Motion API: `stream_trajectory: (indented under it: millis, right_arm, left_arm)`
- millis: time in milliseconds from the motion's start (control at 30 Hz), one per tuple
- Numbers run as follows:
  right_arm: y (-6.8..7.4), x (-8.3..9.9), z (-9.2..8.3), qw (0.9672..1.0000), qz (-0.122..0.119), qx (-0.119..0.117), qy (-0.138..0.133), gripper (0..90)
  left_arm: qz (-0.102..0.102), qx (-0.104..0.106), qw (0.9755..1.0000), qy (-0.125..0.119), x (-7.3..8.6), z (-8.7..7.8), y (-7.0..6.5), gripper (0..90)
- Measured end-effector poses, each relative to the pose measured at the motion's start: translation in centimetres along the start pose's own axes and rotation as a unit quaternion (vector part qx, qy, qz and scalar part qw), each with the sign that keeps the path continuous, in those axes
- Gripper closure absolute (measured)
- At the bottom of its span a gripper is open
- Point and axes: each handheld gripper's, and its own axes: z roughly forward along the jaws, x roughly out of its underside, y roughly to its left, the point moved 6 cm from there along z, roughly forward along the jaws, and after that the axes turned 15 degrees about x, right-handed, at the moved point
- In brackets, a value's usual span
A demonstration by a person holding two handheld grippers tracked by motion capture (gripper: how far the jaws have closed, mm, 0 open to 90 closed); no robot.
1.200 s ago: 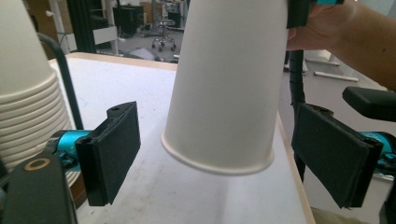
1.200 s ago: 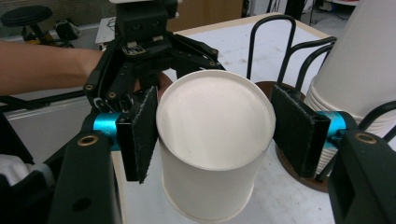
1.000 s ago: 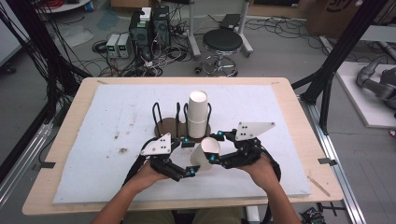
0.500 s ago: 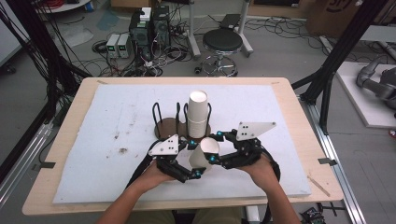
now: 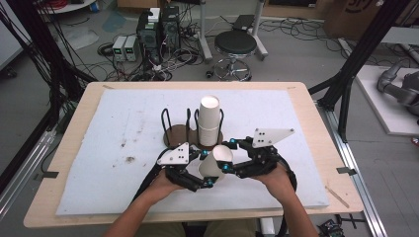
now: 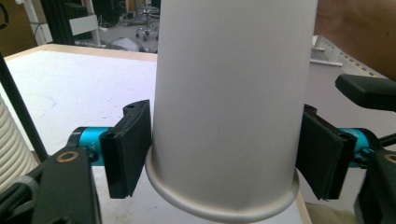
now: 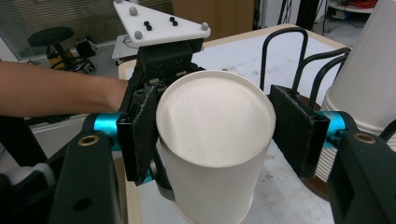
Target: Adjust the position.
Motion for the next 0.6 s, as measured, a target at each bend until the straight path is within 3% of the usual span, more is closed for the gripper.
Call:
stream_trajectory:
  millis: [200,367,600]
  right_arm:
    - [-0.3,0.4,0.2,0.9999,0.009,-0.003,0.005,35.0]
    - [-0.1,0.4,0.4,0.9999,0.012,-0.004,0.004,20.3]
    - [-0.4,0.6,0.4,0.9999,0.000,0.006,0.008,19.5]
  left_arm:
    - [-0.002,-0.006,0.9996,0.027,-0.1,-0.3,-0.4,31.3]
    - [-0.003,-0.013,0.9993,0.034,-0.7,-1.1,-0.4,31.2]
    - [-0.006,-0.018,0.9961,0.086,-0.9,-2.3,-0.4,31.2]
